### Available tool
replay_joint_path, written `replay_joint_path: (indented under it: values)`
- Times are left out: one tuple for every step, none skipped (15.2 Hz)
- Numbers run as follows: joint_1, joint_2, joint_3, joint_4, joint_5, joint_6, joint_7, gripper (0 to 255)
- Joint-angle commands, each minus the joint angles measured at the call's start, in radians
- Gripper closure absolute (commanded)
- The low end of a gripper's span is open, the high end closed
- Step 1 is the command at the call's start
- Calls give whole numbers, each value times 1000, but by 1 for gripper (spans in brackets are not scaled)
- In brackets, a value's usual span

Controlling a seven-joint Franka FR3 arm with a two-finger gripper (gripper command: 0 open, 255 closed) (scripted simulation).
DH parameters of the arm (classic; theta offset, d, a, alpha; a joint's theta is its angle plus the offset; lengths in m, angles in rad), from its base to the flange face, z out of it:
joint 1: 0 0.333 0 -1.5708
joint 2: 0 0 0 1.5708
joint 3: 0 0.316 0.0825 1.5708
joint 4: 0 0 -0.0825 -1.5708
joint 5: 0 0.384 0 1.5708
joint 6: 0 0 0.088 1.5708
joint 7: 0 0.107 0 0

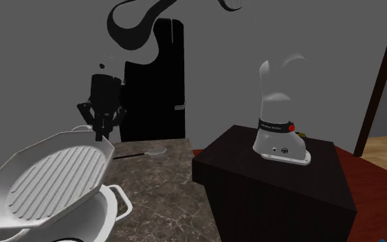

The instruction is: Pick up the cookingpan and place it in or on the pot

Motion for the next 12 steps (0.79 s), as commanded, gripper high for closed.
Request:
replay_joint_path:
  values:
    - [34, 42, -2, 72, -34, -14, 59, 255]
    - [53, 66, -4, 109, -51, -20, 86, 255]
    - [72, 91, -6, 147, -68, -27, 113, 255]
    - [92, 117, -9, 187, -84, -35, 140, 255]
    - [95, 121, -10, 194, -86, -37, 144, 255]
    - [96, 129, -11, 191, -86, -27, 140, 255]
    - [97, 136, -11, 187, -85, -16, 137, 255]
    - [98, 144, -11, 185, -85, -6, 134, 255]
    - [98, 152, -11, 183, -85, 4, 131, 255]
    - [99, 160, -11, 180, -85, 13, 128, 255]
    - [100, 169, -12, 178, -84, 23, 124, 255]
    - [100, 177, -12, 176, -84, 33, 121, 255]
